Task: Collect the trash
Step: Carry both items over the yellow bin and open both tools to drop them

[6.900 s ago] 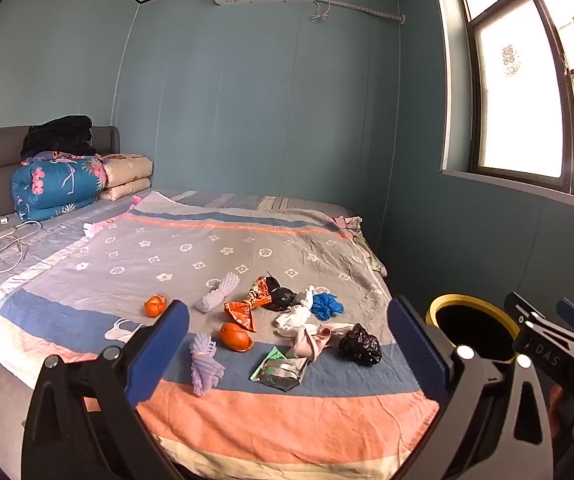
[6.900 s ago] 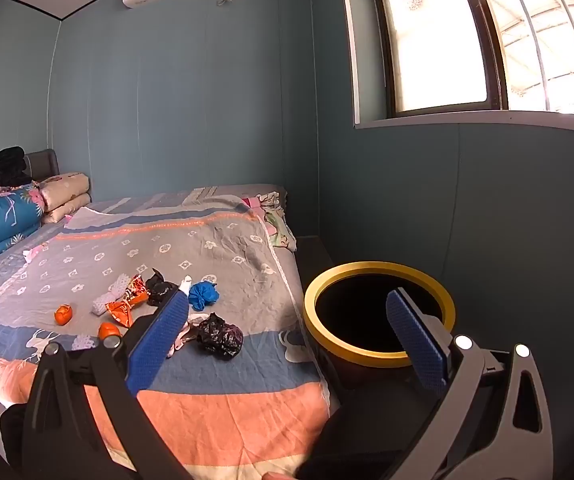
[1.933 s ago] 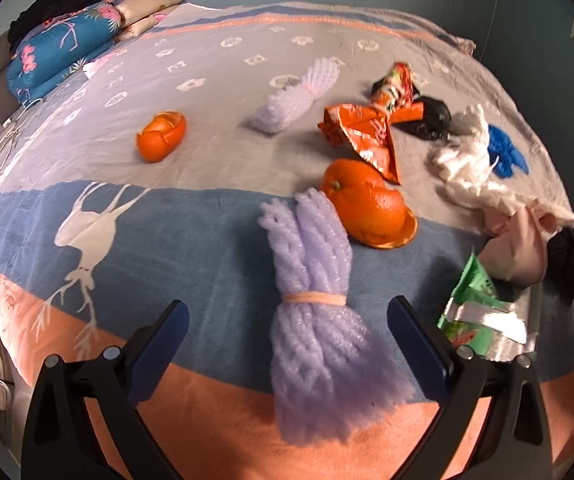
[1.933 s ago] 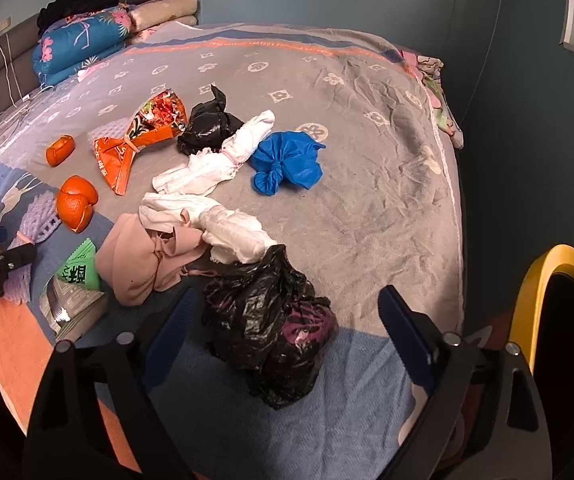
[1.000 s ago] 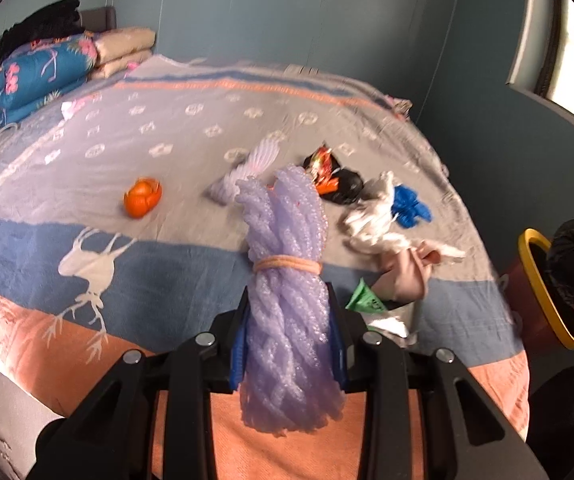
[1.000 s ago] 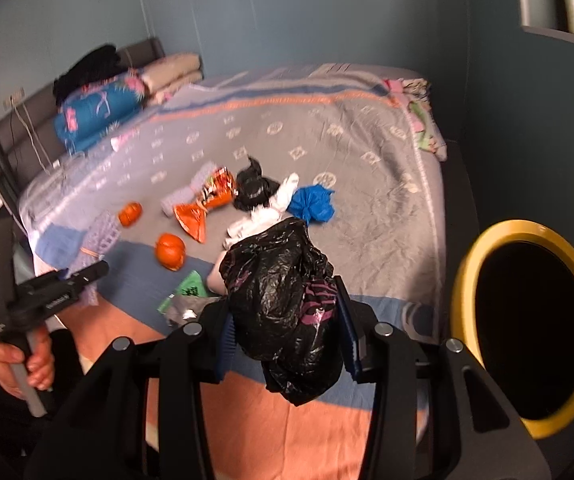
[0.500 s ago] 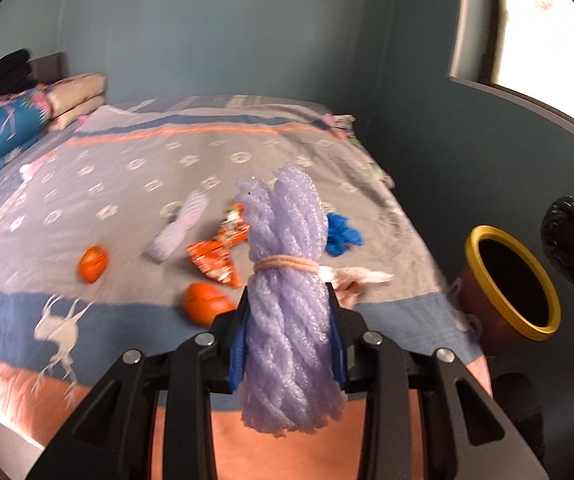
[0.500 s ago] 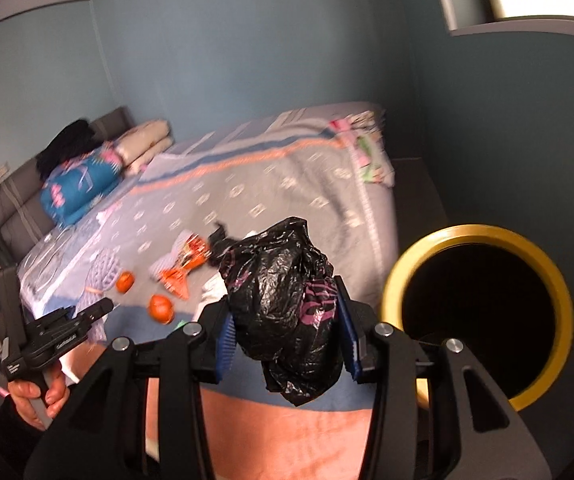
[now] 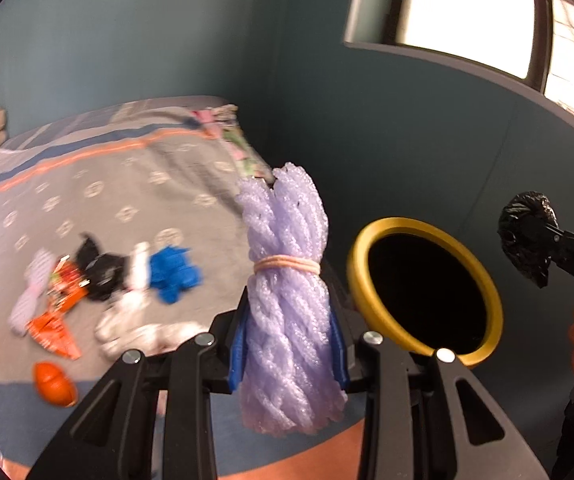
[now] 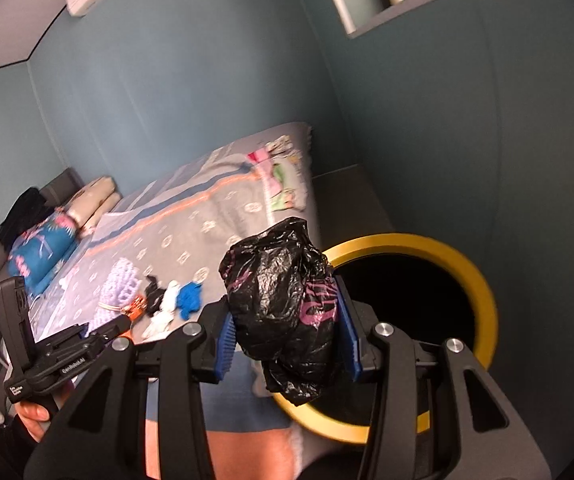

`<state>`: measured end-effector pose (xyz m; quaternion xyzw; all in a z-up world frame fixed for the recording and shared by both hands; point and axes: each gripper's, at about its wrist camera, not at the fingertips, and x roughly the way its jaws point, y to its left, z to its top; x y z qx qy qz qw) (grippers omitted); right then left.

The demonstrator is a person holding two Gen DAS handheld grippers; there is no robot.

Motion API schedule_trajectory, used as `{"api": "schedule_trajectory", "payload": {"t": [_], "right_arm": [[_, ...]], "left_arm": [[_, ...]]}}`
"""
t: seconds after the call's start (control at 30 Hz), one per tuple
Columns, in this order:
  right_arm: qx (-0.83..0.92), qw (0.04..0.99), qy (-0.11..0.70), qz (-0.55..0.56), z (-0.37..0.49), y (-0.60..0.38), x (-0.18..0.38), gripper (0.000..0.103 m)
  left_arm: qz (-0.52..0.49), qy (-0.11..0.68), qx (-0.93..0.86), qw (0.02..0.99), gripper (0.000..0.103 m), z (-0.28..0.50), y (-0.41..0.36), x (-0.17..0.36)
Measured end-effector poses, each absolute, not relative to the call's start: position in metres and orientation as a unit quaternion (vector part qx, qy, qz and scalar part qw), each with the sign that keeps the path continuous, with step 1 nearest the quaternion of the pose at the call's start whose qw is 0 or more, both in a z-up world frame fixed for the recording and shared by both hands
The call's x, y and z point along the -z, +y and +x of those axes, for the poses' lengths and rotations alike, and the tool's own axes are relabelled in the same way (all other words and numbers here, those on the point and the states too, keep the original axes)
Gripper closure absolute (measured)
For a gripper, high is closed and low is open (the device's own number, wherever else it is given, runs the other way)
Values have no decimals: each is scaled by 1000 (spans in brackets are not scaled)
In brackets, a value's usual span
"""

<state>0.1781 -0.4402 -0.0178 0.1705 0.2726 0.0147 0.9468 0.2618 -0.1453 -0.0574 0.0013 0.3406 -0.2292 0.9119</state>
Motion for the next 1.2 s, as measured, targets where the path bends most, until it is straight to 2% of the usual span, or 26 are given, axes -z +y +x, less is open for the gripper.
{"api": "schedule_trajectory", "payload": {"t": [0.4, 0.8, 0.87, 0.93, 1.1, 1.2], "right_arm": [[25, 943, 266, 196, 201, -497, 25, 62], [23, 922, 294, 251, 242, -527, 57, 61], [25, 921, 297, 251, 242, -528, 60, 59], [21, 920, 299, 253, 240, -532, 62, 54], [51, 925, 285, 246, 234, -532, 56, 44], [67, 926, 278, 249, 229, -534, 51, 35]], "left_arm": [[5, 368, 297, 881, 72, 302, -250, 69], [-24, 401, 325, 856, 70, 321, -295, 107], [-25, 402, 329, 854, 67, 321, -298, 110], [-26, 399, 331, 854, 53, 318, -298, 110], [-37, 388, 335, 858, 31, 306, -290, 100], [-42, 381, 331, 862, 24, 302, -280, 94]]}}
